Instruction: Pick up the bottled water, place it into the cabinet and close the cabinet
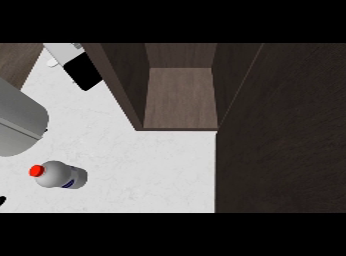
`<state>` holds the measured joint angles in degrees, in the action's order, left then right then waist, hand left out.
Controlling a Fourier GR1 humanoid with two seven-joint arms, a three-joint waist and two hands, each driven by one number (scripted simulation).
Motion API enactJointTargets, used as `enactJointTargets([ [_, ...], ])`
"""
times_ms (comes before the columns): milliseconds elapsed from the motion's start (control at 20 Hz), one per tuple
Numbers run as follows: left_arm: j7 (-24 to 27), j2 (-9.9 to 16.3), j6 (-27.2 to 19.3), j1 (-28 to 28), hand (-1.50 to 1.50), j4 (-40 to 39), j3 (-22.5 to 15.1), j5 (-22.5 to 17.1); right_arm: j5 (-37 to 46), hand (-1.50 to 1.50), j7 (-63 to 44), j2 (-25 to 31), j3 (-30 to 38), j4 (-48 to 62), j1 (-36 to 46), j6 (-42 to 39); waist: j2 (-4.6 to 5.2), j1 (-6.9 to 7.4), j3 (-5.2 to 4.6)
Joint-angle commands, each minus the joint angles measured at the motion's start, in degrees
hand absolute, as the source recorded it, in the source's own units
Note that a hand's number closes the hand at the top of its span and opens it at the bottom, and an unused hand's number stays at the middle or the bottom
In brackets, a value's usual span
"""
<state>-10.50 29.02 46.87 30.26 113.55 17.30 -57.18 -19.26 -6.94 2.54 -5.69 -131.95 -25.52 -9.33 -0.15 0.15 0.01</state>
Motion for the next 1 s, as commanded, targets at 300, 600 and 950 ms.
enactJointTargets([
  [300,-0.64,-2.69,8.75,-2.69,-1.5,-7.68,5.51,0.74,2.96,-1.5,8.21,-1.46,-3.75,0.07,-9.83,-5.11,0.0,-0.39,0.0],
  [600,-1.02,-2.96,8.85,-10.26,-1.5,-17.88,7.6,3.49,6.12,-1.5,7.46,-2.47,-5.71,0.89,-7.06,-2.7,0.09,-0.5,-0.03],
  [950,3.59,-8.58,13.67,-16.21,-1.5,-24.77,10.64,15.92,7.47,-1.5,10.48,-1.82,-7.7,-0.21,-11.29,-4.99,0.04,-0.55,-0.05],
])
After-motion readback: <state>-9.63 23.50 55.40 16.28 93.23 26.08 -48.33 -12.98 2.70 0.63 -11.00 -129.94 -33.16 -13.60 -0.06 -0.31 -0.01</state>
